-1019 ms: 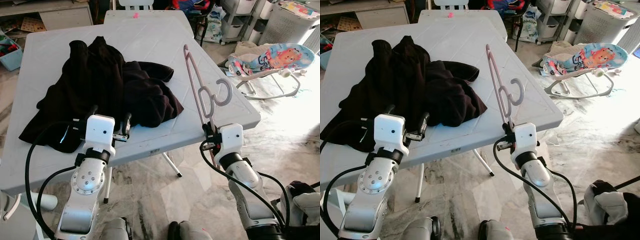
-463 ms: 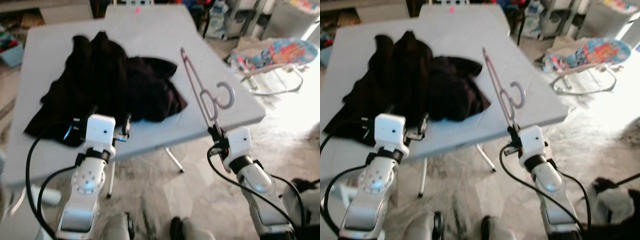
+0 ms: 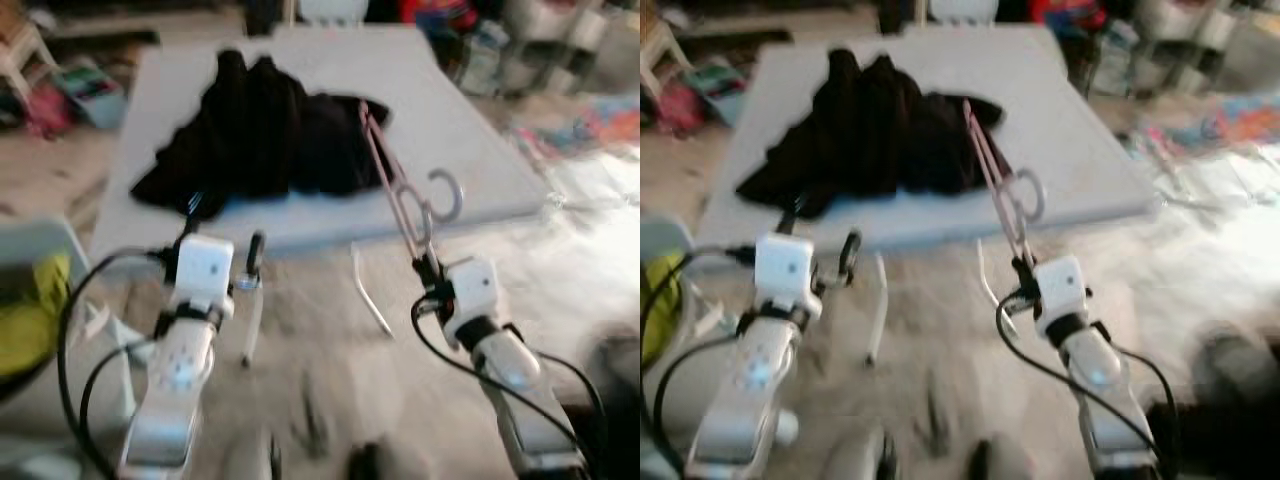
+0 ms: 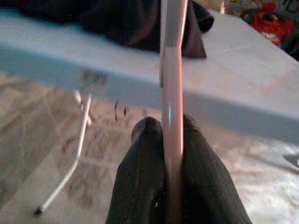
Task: Hang hanger
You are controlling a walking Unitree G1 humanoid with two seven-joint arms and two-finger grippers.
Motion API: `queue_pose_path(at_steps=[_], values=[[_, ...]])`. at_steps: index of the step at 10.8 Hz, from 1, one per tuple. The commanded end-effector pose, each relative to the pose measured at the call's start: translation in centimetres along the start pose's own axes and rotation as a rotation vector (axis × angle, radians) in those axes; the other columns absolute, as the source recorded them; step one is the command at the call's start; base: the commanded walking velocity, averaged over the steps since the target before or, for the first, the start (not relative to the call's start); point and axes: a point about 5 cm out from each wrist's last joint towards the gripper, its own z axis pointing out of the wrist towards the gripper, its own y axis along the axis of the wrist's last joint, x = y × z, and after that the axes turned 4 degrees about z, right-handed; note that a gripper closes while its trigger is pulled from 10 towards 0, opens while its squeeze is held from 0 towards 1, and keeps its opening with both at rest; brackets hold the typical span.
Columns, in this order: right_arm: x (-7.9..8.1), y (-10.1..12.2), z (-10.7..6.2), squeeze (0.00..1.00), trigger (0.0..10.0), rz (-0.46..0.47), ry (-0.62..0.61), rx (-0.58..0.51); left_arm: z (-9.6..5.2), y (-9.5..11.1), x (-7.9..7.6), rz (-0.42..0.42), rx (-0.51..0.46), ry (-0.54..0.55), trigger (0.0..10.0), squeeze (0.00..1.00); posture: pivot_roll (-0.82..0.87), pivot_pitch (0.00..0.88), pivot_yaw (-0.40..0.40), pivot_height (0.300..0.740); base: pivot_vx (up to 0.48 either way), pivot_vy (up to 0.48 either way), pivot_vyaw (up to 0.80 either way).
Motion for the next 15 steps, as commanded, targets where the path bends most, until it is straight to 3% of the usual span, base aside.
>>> queue_pose_path(at_steps=[1,7,11,15], values=[[-0.19,0.64,0.15,0.0,10.0,-0.009,-0.007,-0.027,-0.02,0.18,0.08,0.007,-0.01,-0.005,10.0,0.0,-0.03,0.062,-0.015,0.74,-0.322,0.0,0.0],[0.13,0.53,0.53,0.0,10.0,0.019,-0.017,-0.021,0.13,0.08,-0.09,-0.044,0.003,-0.013,10.0,0.0,-0.04,0.063,-0.011,0.74,0.0,0.0,-0.08],[0.36,0.55,0.72,0.0,10.0,0.021,-0.014,-0.019,0.15,0.14,-0.21,-0.055,0.008,-0.02,10.0,0.0,-0.04,0.074,-0.013,0.74,0.0,0.0,-0.8],[0.56,0.37,0.75,0.0,10.0,0.023,-0.011,-0.013,0.07,0.08,-0.34,-0.059,0.011,-0.029,10.0,0.0,-0.04,0.072,-0.013,0.74,0.0,0.279,-0.8]])
